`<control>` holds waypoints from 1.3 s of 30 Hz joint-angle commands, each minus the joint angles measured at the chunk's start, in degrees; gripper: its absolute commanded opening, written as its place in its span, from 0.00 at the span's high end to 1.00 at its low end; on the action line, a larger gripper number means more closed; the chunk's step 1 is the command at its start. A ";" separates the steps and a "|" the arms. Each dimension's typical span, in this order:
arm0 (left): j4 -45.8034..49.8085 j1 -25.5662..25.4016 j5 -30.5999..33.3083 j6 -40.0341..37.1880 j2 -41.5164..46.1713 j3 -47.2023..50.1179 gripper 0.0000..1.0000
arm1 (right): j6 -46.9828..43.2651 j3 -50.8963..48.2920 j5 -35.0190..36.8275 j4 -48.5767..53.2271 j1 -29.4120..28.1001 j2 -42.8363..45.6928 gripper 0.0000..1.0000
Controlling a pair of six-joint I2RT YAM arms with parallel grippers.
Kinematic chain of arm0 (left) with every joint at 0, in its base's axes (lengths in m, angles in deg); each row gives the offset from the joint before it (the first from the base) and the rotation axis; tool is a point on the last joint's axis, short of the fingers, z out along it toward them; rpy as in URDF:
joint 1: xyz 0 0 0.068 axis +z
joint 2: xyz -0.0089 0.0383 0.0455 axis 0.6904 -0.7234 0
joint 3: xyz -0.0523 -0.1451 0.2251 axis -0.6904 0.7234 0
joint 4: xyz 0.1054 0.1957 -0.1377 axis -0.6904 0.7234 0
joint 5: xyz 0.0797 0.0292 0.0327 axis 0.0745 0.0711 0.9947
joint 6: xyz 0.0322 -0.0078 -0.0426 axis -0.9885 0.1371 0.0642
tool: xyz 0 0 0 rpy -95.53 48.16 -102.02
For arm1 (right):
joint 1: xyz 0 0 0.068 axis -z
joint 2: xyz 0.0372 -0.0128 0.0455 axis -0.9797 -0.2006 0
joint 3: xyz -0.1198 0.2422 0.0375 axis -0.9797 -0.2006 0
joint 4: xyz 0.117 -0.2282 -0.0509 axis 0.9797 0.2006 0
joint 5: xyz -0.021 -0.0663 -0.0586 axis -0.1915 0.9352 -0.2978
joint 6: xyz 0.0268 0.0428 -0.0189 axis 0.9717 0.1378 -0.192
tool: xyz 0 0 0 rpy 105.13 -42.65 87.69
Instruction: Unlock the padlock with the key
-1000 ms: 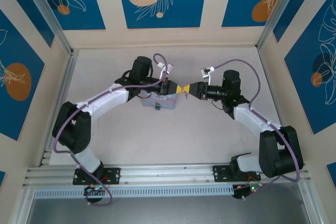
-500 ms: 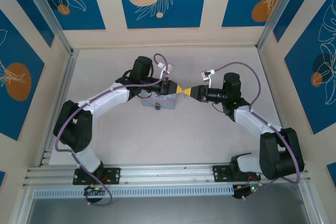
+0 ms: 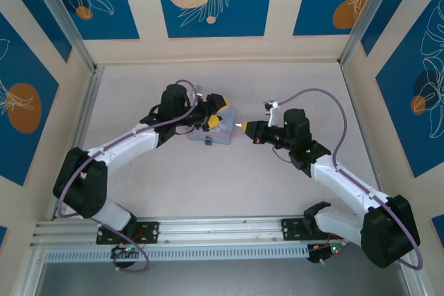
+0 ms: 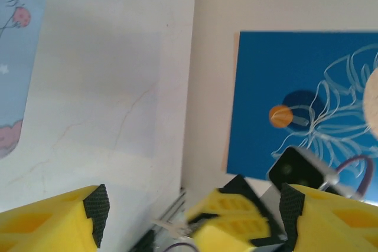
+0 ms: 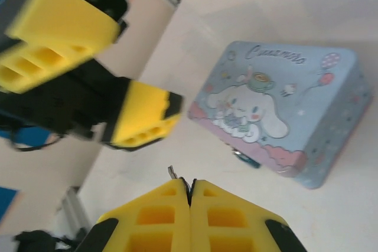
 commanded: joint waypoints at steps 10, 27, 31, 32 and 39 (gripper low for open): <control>4.71 -4.05 8.61 14.91 2.07 2.52 0.34 | -19.26 7.06 25.79 0.38 -12.63 -2.71 1.00; 3.58 -5.26 9.36 16.06 -0.75 1.02 0.58 | -31.24 9.39 36.75 -0.85 -21.00 -6.33 1.00; 3.41 -5.53 9.54 16.36 -0.73 1.12 0.63 | -34.24 9.68 40.53 -1.97 -22.96 -7.67 1.00; 3.40 -5.59 9.54 16.41 -0.73 1.03 0.64 | -34.87 9.65 41.38 -2.42 -23.33 -8.03 1.00; 3.67 -5.96 9.97 16.46 -0.38 1.28 0.70 | -36.95 9.60 44.92 -4.56 -24.74 -9.84 1.00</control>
